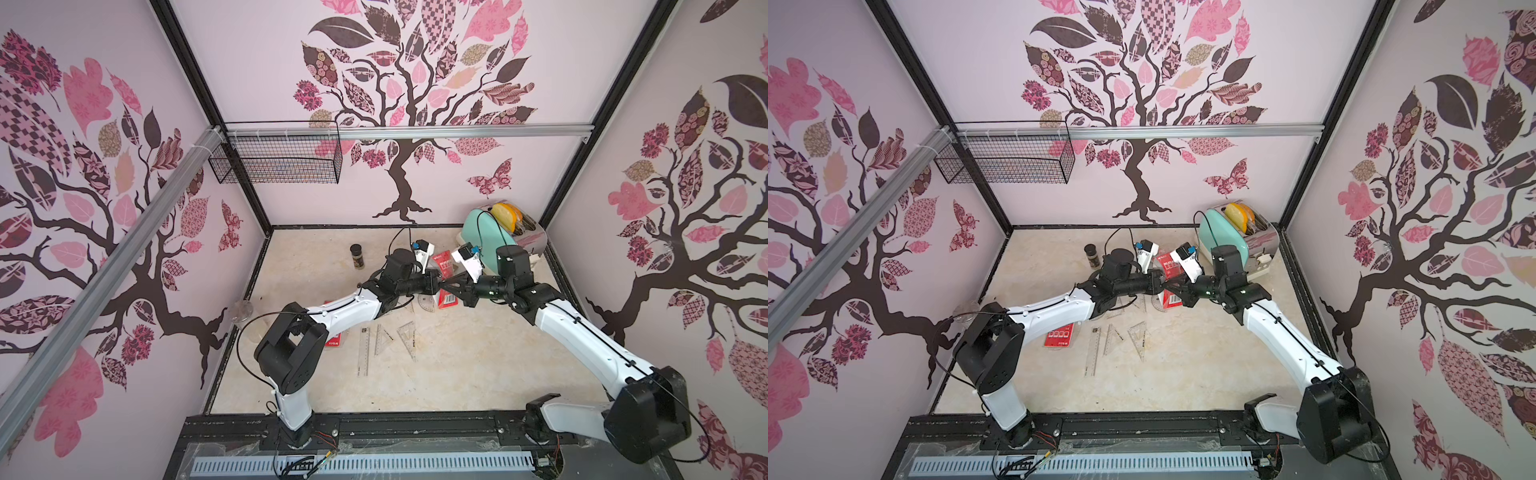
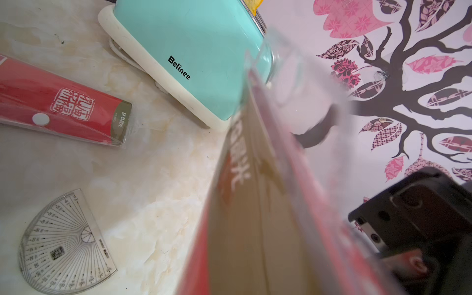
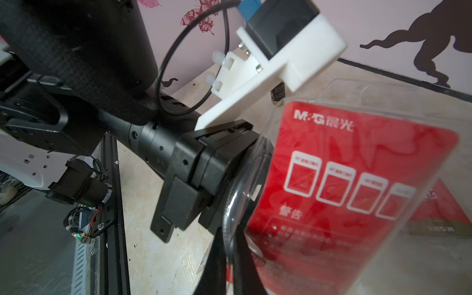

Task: Open the ruler set and take out the ruler
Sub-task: Take out the ruler from the ruler set bag.

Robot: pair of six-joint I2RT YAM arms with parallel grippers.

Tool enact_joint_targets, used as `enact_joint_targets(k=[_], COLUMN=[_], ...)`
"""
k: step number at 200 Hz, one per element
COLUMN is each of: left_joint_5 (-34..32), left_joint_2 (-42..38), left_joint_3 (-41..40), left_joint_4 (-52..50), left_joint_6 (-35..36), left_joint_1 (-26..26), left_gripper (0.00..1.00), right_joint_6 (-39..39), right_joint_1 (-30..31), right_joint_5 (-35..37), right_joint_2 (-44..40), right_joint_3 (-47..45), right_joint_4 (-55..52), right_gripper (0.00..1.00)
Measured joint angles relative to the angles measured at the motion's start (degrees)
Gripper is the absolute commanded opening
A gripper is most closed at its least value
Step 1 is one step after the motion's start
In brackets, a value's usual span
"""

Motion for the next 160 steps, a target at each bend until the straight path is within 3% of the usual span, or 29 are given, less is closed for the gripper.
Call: enact_joint_targets(k=[73, 160], left_joint_5=[-1.9, -7.0], left_joint_2=[-2.5, -6.3], left_joint_3=[-2.5, -2.6], left_joint_4=[0.3, -7.1], left_joint_6=[-0.4, 2.6], left_joint_1=[0.1, -0.2], left_gripper=[0.0, 0.0], right_joint_6=[-0.1, 1.1], right_joint_1=[0.1, 0.3], right_joint_5=[0.3, 3.7], right_joint_2=[-0.1, 2.1], right_joint_3=[0.0, 0.0], right_joint_4=[0.2, 3.1], right_gripper=[0.0, 0.0])
